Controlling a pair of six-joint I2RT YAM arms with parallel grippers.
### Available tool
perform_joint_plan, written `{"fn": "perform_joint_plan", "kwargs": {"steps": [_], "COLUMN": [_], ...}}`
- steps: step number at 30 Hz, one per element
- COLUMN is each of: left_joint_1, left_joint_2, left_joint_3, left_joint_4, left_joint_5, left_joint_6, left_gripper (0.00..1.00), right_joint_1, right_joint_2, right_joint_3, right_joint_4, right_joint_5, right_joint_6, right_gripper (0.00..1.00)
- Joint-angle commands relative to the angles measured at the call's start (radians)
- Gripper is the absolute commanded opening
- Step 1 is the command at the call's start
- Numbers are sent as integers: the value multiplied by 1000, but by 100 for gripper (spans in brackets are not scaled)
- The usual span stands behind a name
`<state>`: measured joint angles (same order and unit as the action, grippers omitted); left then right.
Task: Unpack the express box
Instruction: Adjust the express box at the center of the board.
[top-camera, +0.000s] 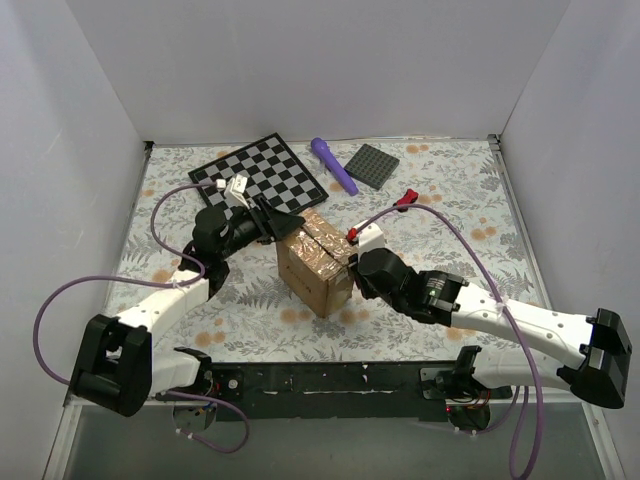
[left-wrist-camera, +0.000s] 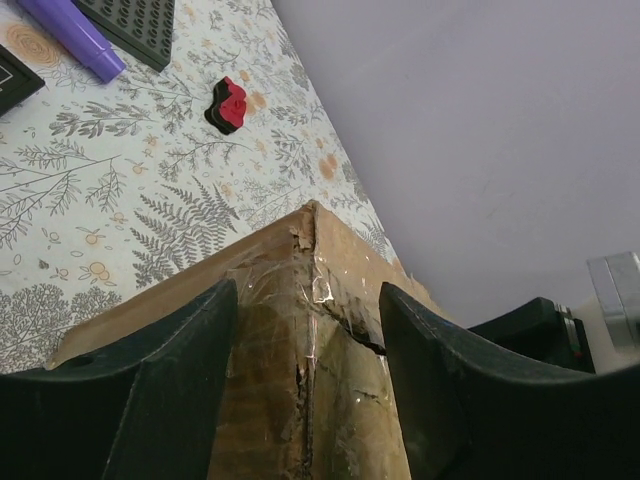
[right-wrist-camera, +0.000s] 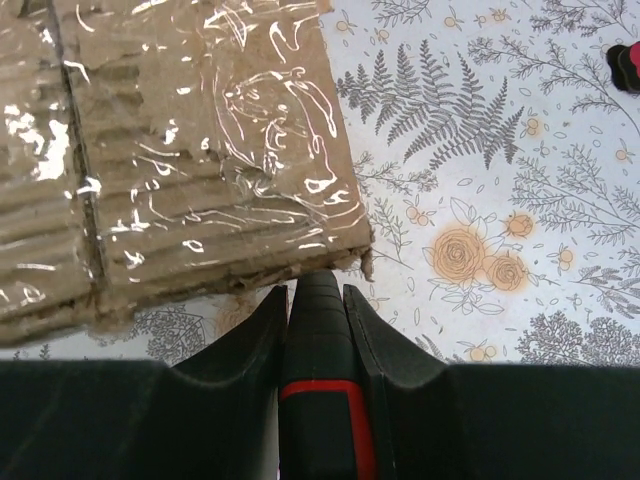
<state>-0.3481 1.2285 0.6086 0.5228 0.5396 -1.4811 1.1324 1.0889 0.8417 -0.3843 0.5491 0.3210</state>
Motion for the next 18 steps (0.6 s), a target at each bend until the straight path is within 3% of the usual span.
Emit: {"fn": "perform_joint_plan", "kwargs": {"steps": [1, 7, 14, 18], "left_joint_1": [-25, -58, -78, -78], "left_joint_2": [-89, -196, -334, -376], "left_joint_3": [-35, -70, -134, -168], "left_joint_4": [-27, -85, -325, -346], "left_joint_5": [34, 11, -62, -84], "left_joint_6": [-22, -58, -19, -51], "left_gripper": [57, 57, 58, 59], "right_joint_1": [-43, -111, -161, -197], "right_joint_2": [32, 104, 129, 132], "right_joint_3": [71, 134, 158, 163], "right_joint_4": [174, 226, 239, 252], "right_joint_5": [-46, -84, -90, -106], "right_joint_6": [-63, -118, -160, -195], "right_gripper": [1, 1, 1, 1]}}
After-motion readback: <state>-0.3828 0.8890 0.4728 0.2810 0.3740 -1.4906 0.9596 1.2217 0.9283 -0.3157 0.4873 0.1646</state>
